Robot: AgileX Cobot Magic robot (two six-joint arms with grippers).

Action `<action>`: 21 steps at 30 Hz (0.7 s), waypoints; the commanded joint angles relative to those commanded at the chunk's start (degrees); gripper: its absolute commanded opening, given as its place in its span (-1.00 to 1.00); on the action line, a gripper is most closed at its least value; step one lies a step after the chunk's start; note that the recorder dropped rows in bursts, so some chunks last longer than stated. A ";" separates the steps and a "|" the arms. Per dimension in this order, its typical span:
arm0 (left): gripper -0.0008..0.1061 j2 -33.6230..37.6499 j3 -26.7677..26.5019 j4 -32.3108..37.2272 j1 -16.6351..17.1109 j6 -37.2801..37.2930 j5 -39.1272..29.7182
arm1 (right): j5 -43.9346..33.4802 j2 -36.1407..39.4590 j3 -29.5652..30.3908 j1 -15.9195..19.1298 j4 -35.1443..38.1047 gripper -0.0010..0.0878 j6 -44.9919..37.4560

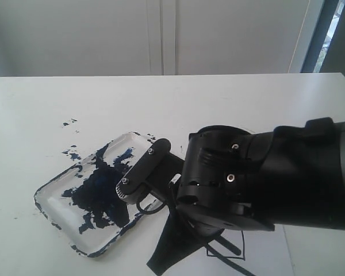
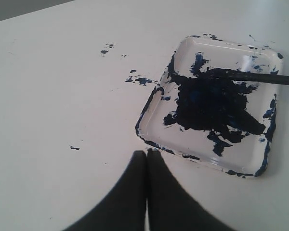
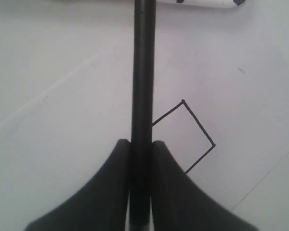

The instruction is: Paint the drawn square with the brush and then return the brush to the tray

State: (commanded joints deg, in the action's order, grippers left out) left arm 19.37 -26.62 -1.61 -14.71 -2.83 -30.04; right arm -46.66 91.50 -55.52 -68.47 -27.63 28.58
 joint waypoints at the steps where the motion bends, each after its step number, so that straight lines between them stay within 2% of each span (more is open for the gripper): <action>1: -0.99 0.00 0.00 0.00 0.00 0.00 0.00 | 0.12 0.00 0.00 0.00 0.02 -0.98 0.00; 7: -0.99 0.00 0.00 0.00 0.00 0.00 -0.11 | 0.50 0.24 0.00 0.00 -0.68 -0.98 0.00; 15: -0.99 0.00 0.00 0.00 0.00 0.00 -0.11 | 0.68 4.58 0.00 0.00 -0.44 -0.98 0.00; 18: -0.99 0.00 0.00 0.00 0.00 0.00 -0.11 | 0.68 4.58 0.00 0.00 2.93 -0.98 -1.45; 21: -0.99 0.00 0.00 0.00 0.00 0.00 -0.11 | 1.51 4.58 -0.77 0.00 12.24 -0.98 -11.65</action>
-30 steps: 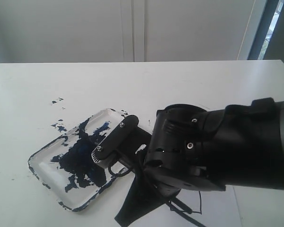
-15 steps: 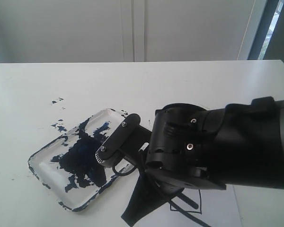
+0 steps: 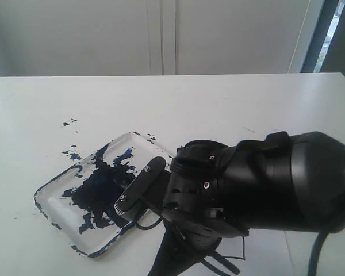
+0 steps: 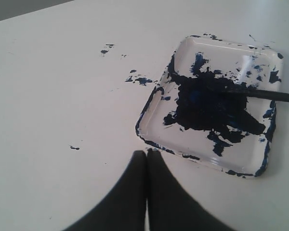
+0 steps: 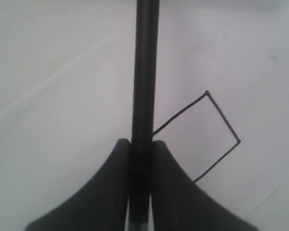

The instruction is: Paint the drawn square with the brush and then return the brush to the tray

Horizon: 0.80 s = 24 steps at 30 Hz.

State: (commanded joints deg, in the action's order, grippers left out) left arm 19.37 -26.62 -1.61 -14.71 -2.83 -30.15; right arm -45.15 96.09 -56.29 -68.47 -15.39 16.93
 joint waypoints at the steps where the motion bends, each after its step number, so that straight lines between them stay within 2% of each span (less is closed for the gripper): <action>1: -0.99 0.00 0.00 0.00 0.00 0.00 0.00 | 0.90 0.00 -0.78 0.00 4.11 -0.98 -3.55; 3: -0.99 0.00 0.00 0.00 0.00 0.00 0.00 | -0.20 -0.15 -2.43 0.00 4.94 -0.98 -4.03; 7: -0.99 0.00 0.00 0.00 0.00 0.00 0.00 | -3.51 -4.76 -4.29 0.00 0.68 -0.98 -2.29; 12: -0.99 0.00 0.00 0.00 0.00 0.00 0.00 | -12.70 -9.14 -4.55 0.00 -1.40 -0.98 -1.12; 18: -0.99 0.00 0.00 0.00 0.00 0.00 0.00 | -12.01 -4.46 -4.44 0.00 -3.56 -0.98 -0.16; 24: -0.99 0.00 0.00 0.00 0.00 0.00 0.00 | -6.29 -2.17 -4.44 0.00 1.09 -0.98 -2.22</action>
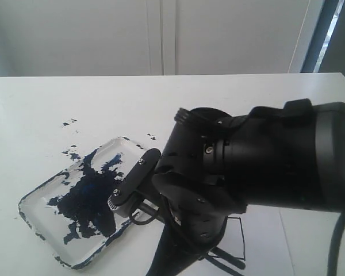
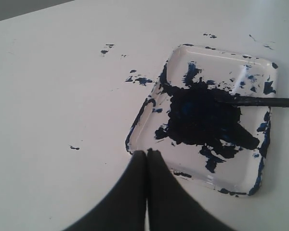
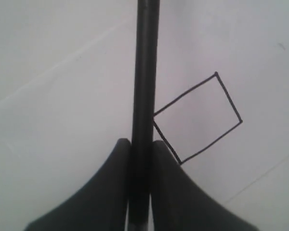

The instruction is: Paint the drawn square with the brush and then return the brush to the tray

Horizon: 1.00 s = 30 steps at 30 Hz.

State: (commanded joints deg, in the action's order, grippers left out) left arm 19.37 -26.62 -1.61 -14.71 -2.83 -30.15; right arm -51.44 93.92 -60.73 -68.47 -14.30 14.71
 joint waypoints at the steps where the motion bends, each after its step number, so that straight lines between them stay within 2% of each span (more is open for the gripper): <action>1: -0.99 0.00 0.00 0.00 0.00 0.00 0.00 | 2.03 0.00 0.00 0.00 0.46 -0.98 -0.25; 5: -0.99 0.00 0.00 0.00 0.00 0.00 -0.11 | 6.40 -0.13 -0.35 0.00 -0.06 -0.98 -0.25; 17: -0.99 0.00 0.00 0.00 0.00 0.00 -0.11 | 5.90 -6.54 -4.89 0.00 1.93 -0.98 -0.90; 24: -0.99 0.00 0.00 -0.11 0.00 0.00 -0.22 | 2.75 -12.65 -5.47 0.00 2.22 -0.98 -1.04; 28: -0.99 0.00 0.00 -2.99 0.00 -0.44 -0.37 | -4.37 -15.40 -5.47 0.00 2.22 -0.98 -1.69; 30: -0.99 0.00 0.00 -6.82 0.00 -4.49 -0.66 | -8.56 -16.89 -5.47 0.00 2.22 -0.98 -2.07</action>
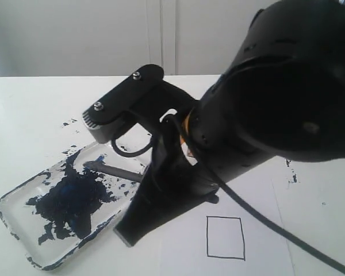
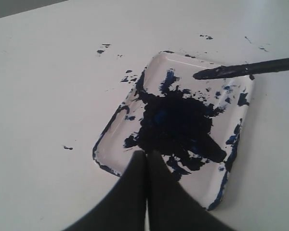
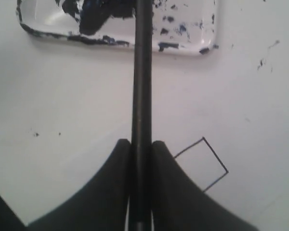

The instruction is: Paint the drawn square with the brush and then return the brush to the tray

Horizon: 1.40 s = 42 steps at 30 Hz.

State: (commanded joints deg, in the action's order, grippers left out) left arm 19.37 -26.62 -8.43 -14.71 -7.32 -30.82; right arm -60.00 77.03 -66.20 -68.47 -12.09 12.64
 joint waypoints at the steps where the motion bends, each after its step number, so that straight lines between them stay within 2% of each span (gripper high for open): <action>1: -0.99 0.00 0.00 -3.15 0.00 -3.68 -0.26 | -1.16 -0.66 0.00 0.00 0.00 -0.98 -0.33; 5: -0.99 0.47 0.00 -16.58 0.00 -17.89 -0.71 | -4.30 -4.75 0.00 0.00 0.00 -0.98 -2.39; 10: -0.99 3.96 0.00 -22.62 0.00 -22.55 -1.58 | -7.26 -10.23 0.00 0.00 -0.11 -0.98 -2.39; 12: -0.99 6.00 0.00 -27.07 0.00 -26.42 -1.83 | -7.93 -12.21 0.00 0.00 -0.78 -0.98 -2.16; 18: -0.99 13.53 0.00 -43.92 0.00 -44.79 -3.75 | -9.96 -16.32 0.00 0.00 -5.33 -0.98 -2.03; 24: -0.99 23.17 -0.11 -47.80 0.00 -50.05 -3.21 | -9.96 -19.00 0.00 0.00 -9.28 -0.98 0.78; 27: -0.99 27.69 -0.19 -49.84 -1.35 -51.93 -2.18 | -9.96 -20.31 0.00 0.00 -10.49 -0.98 1.03; 30: -0.99 32.02 -0.19 -50.26 -3.84 -51.96 1.76 | -9.96 -21.18 0.00 0.00 -11.37 -0.98 1.03; 33: -0.99 35.78 -0.19 -51.08 -7.80 -51.78 7.65 | -9.96 -21.59 0.00 0.00 -11.72 -0.98 1.32; 37: -0.99 41.68 -1.67 -51.52 -15.00 -48.70 14.75 | -9.96 -21.59 0.00 0.00 -12.55 -0.98 1.50; 42: -0.99 50.02 -6.09 -51.52 -26.73 -47.53 23.13 | -9.96 -21.59 0.00 0.00 -15.28 -0.98 3.83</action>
State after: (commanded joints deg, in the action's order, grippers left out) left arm 69.39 -32.71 -59.95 -41.44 -54.85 -7.69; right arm -69.96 55.44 -66.20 -68.47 -27.36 16.46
